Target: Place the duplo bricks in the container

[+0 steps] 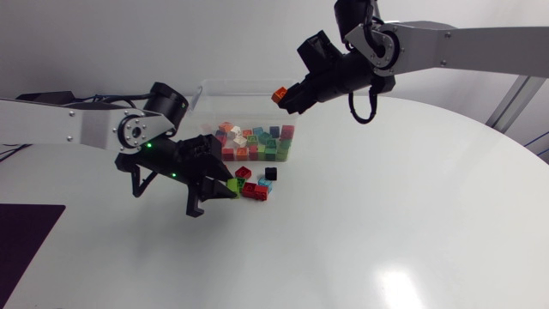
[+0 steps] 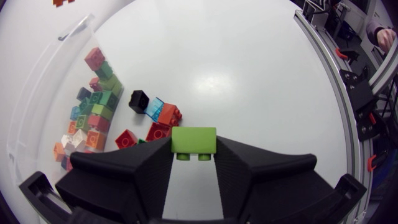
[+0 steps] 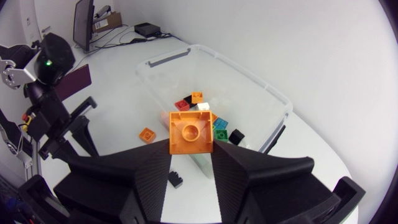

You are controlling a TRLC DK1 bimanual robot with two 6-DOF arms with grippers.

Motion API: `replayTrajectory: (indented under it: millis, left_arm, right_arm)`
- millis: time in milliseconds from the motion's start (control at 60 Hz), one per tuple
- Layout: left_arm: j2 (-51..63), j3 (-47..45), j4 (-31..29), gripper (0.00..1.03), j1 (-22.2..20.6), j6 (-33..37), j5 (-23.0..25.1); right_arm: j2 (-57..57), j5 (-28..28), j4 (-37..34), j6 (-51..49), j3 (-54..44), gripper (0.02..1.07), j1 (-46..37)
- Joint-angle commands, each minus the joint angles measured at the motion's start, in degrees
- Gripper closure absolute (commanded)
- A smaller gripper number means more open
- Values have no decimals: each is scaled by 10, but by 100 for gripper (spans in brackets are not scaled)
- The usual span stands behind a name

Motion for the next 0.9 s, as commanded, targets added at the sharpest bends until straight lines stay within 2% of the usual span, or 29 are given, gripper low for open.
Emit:
replayTrajectory:
  millis: [0,267,383,400,450,517,567,600,700,883]
  left_arm:
    - [-34,-4,-13,74,6,-8,14]
    - [-95,3,-18,75,13,-57,21]
    - [-98,21,-17,75,20,-81,21]
    - [-98,23,-17,75,21,-82,21]
    - [-97,36,-17,75,24,-95,21]
    - [-95,50,-10,75,29,-110,21]
    - [-93,62,-2,75,32,-127,21]
    - [-90,73,14,75,36,-145,21]
    - [-78,100,48,75,44,-193,21]
    - [-27,163,97,74,56,-275,6]
  right_arm:
    - [35,-6,22,32,33,75,-4]
    - [109,3,93,78,84,75,2]
    - [152,17,84,82,131,73,2]
    - [156,19,83,82,135,72,2]
    - [165,24,75,81,146,54,2]
    - [162,27,72,81,146,38,2]
    - [151,35,72,80,138,20,2]
    - [141,36,72,79,131,13,0]
    - [105,35,74,75,102,10,-7]
    - [17,31,82,60,2,10,-14]
